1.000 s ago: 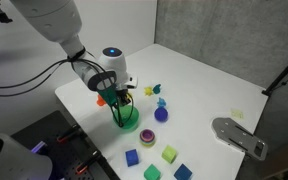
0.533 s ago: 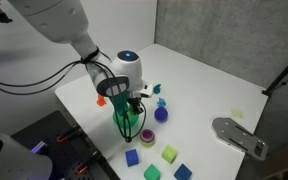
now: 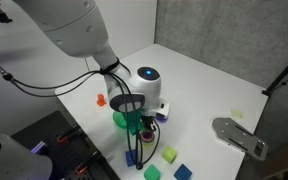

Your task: Put the small green bowl in the purple bowl

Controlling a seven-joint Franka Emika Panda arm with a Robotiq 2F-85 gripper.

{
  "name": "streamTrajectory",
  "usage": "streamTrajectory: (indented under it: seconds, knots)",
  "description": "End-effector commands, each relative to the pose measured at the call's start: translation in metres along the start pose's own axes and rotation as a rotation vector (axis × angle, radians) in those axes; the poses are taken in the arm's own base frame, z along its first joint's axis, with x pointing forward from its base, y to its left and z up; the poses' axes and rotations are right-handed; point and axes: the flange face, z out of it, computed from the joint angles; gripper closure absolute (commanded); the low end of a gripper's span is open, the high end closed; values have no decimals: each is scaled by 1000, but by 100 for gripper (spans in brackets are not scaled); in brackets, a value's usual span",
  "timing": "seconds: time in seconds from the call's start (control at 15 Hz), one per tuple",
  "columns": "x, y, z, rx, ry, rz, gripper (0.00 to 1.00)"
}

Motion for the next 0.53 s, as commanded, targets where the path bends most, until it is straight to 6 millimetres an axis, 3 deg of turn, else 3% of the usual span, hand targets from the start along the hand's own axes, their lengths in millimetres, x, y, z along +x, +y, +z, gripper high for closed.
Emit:
streamTrajectory:
  seconds: [0.0,0.47]
  knots:
    - [17,26,11,26,-22,30,95]
    - [23,54,28,95,-55,68,95]
